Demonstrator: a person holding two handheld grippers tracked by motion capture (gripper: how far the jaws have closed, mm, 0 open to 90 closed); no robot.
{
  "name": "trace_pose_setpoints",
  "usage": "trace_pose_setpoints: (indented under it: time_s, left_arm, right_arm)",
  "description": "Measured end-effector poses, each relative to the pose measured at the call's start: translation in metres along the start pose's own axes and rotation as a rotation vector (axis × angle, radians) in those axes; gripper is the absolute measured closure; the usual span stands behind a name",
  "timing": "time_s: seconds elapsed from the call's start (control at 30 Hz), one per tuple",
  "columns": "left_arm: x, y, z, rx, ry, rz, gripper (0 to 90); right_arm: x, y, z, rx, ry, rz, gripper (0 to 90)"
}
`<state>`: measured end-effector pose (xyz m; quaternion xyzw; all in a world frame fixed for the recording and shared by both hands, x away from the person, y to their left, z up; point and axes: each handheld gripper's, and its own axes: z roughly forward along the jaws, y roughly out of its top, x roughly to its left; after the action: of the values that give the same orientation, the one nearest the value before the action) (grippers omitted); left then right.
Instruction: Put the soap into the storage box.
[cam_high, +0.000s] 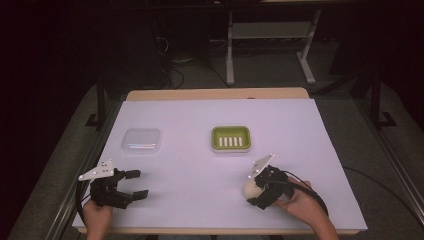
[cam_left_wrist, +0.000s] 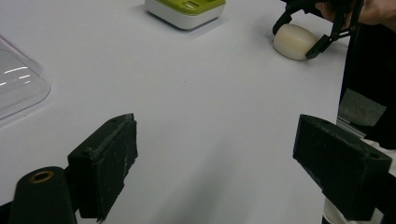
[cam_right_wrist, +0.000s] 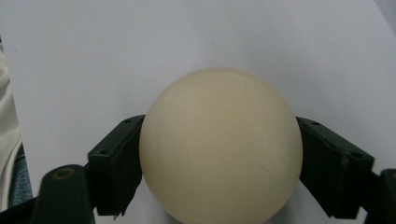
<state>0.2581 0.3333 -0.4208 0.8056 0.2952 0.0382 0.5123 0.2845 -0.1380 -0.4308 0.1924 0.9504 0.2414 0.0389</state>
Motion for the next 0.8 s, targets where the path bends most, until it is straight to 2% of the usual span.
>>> trace_pose_setpoints:
  time_s: [0.13, 0.4, 0.53, 0.8]
  left_arm:
    - [0.000, 0.000, 0.000, 0.000, 0.000, -0.002, 13.2]
    - [0.000, -0.001, -0.002, -0.005, 0.003, -0.008, 13.2]
    - [0.000, -0.001, -0.003, -0.011, 0.006, -0.014, 13.1]
    - [0.001, -0.002, -0.004, -0.012, 0.010, -0.015, 13.2]
  right_arm:
    - [0.001, 0.003, 0.001, 0.010, 0.001, -0.015, 24.1]
    - [-0.002, 0.009, 0.000, 0.044, 0.008, -0.027, 24.5]
    - [-0.008, 0.013, -0.003, 0.018, 0.012, -0.012, 24.5]
    - [-0.024, 0.019, -0.006, -0.029, 0.047, 0.017, 24.5]
